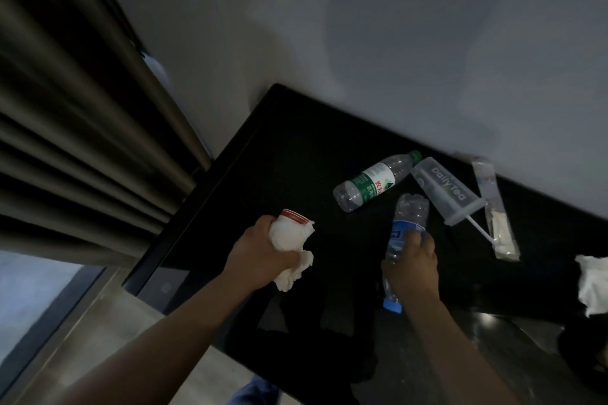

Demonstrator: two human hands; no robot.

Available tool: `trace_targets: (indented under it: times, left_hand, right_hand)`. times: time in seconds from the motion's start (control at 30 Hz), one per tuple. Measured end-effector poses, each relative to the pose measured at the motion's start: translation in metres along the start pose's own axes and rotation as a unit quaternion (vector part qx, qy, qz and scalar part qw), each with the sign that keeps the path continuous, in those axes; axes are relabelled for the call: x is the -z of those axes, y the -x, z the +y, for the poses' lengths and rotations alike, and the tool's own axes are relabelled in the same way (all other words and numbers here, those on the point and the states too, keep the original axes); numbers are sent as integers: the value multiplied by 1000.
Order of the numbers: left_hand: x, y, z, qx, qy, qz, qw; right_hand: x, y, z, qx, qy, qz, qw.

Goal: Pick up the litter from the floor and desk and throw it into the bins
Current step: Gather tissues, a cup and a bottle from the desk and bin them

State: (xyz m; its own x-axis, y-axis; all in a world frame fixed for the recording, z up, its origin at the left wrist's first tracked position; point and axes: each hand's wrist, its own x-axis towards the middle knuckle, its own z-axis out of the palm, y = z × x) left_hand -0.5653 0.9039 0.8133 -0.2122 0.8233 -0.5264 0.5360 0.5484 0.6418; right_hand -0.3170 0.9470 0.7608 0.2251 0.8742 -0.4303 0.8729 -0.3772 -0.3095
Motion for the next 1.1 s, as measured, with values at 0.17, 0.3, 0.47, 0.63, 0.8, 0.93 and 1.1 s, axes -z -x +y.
trace_targets:
  times: [0.17,0.3,0.47,0.63,0.8,0.93,1.1]
  left_hand:
    - [-7,-2,15,-24,-17,-8,1000]
    - [-10,-3,23,-31,-33,-10,999]
    - [-11,0,30,-47,-34,-13,998]
    - [-12,8,36,-72,-27,-24,997]
    - [-10,17,39,-97,-16,-42,994]
    - [-11,25,36,-117,7,-64,991]
    - [-19,38,31,-135,7,-99,986]
  right_hand:
    - [4,-12,9,-57,-62,-21,996]
    - [4,-17,15,-96,-113,-54,987]
    - [4,-5,24,-136,-200,-78,967]
    - [6,19,32,-124,-247,-44,960]
    - [13,44,38,-105,-276,2,955]
    - [20,72,41,-101,-282,39,953]
    - [24,118,50,-106,-302,103,942]
